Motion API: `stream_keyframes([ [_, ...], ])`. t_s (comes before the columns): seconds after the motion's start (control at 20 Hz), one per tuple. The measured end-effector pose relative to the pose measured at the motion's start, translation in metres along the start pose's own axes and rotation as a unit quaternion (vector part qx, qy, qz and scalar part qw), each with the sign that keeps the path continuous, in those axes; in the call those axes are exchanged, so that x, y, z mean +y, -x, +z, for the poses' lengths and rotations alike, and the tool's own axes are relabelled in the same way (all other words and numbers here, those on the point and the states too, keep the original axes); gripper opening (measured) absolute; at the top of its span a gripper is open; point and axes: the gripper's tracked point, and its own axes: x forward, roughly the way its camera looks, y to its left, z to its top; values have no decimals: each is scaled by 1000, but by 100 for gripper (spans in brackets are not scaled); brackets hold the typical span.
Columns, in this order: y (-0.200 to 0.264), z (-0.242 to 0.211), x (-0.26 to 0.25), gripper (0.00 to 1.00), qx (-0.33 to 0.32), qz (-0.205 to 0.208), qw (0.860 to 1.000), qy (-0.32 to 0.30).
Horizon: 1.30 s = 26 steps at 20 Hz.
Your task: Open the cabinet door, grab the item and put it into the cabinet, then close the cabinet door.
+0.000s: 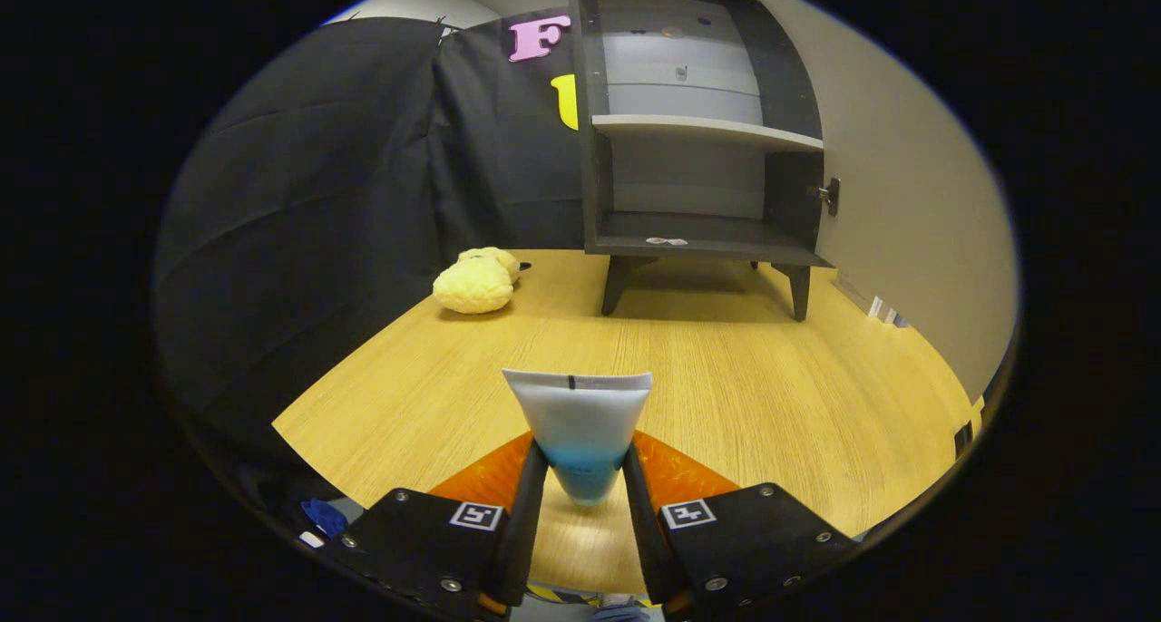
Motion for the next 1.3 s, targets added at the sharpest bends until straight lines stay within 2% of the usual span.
stream_keyframes([
  [0.4,21,101,-35,49,-50,-26,998,-2],
  [0.7,22,171,-59,49,-64,-40,997,-2],
  [0.95,16,240,-79,49,-91,-47,995,-4],
  [1.3,-16,330,-101,49,-114,-45,992,7],
])
